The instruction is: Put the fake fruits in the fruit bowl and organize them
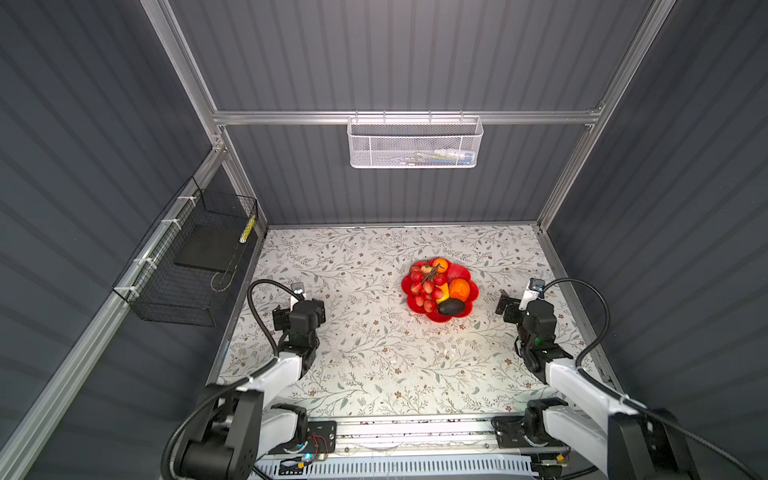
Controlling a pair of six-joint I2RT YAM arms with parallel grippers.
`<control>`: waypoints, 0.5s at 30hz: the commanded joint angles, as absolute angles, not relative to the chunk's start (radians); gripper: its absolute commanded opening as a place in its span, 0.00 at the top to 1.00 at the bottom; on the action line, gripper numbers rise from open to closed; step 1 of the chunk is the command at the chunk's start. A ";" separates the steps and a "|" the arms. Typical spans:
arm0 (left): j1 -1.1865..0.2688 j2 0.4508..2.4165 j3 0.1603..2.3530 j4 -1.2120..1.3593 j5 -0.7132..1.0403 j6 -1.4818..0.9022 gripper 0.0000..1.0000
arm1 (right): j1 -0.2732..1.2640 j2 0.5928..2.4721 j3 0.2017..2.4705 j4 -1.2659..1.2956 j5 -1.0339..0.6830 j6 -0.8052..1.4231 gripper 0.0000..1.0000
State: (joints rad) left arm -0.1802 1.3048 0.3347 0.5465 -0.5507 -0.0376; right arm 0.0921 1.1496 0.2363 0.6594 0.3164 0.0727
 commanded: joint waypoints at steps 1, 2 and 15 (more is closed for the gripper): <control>-0.157 1.435 0.413 0.644 -0.411 -0.064 0.00 | 0.057 1.291 0.208 1.057 0.269 0.003 0.01; -0.148 1.465 0.432 0.669 -0.395 -0.048 0.00 | 0.050 1.355 0.220 1.093 0.224 -0.005 0.01; -0.097 1.706 0.448 0.937 -0.409 -0.048 0.00 | 0.005 1.465 0.287 1.059 0.187 0.029 0.01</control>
